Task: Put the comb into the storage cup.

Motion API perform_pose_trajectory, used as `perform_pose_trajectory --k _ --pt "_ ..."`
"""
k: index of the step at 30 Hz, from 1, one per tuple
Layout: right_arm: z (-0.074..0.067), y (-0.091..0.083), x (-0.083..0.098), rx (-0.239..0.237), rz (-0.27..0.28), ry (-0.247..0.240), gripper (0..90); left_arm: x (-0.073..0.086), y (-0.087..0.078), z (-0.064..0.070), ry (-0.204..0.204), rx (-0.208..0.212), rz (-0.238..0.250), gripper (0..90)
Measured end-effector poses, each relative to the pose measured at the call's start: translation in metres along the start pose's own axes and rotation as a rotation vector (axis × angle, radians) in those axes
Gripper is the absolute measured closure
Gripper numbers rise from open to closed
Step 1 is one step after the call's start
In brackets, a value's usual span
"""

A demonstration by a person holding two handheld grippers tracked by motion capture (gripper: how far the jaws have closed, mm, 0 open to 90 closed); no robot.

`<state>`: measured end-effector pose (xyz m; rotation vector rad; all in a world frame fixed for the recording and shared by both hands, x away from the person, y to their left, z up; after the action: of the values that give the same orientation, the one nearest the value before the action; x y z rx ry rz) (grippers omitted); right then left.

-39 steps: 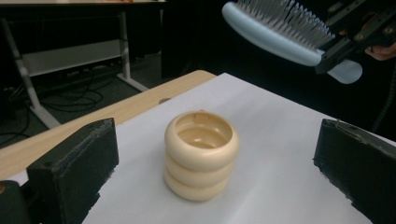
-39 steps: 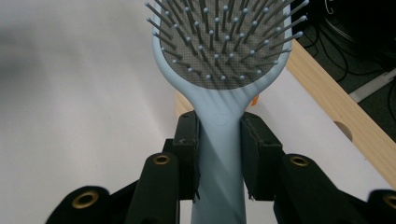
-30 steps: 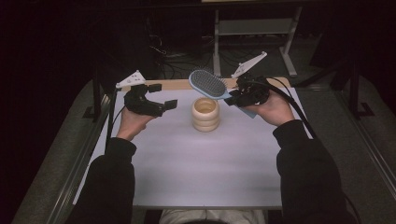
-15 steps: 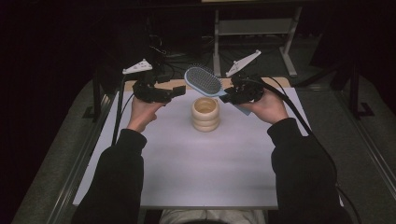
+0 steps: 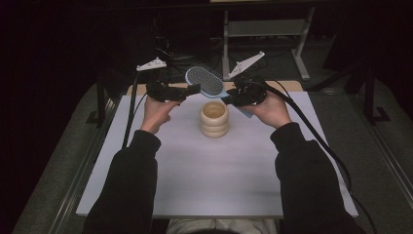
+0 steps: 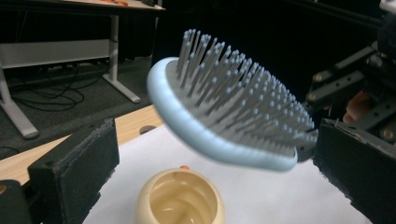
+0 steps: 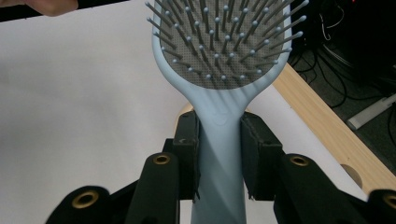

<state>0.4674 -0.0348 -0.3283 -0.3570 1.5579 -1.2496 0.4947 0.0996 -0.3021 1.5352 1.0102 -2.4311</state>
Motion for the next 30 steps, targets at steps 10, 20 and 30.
perform_pose_trajectory --k 10,20,30 --pt "0.002 0.012 -0.007 0.017 0.028 0.016 68.3 -0.005 0.01 0.003 -0.011 0.013 0.013 0.0" --pt "-0.001 0.016 -0.013 0.047 0.076 0.022 68.3 -0.011 0.012 0.001 -0.086 0.044 0.066 6.7" --pt "0.002 0.02 -0.013 0.091 0.082 0.046 68.1 -0.014 0.012 -0.008 -0.152 0.008 0.095 27.8"
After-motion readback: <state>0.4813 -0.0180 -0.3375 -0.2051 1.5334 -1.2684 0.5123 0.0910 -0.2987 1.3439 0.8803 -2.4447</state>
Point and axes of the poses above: each handheld gripper's, and its own axes: y roughly forward along the jaws, x roughly out of its underside, z roughly to its right, the point moved 10 cm from there along y, roughly forward along the jaws, and after that the axes turned 15 degrees about -z, right-handed, at the moved point
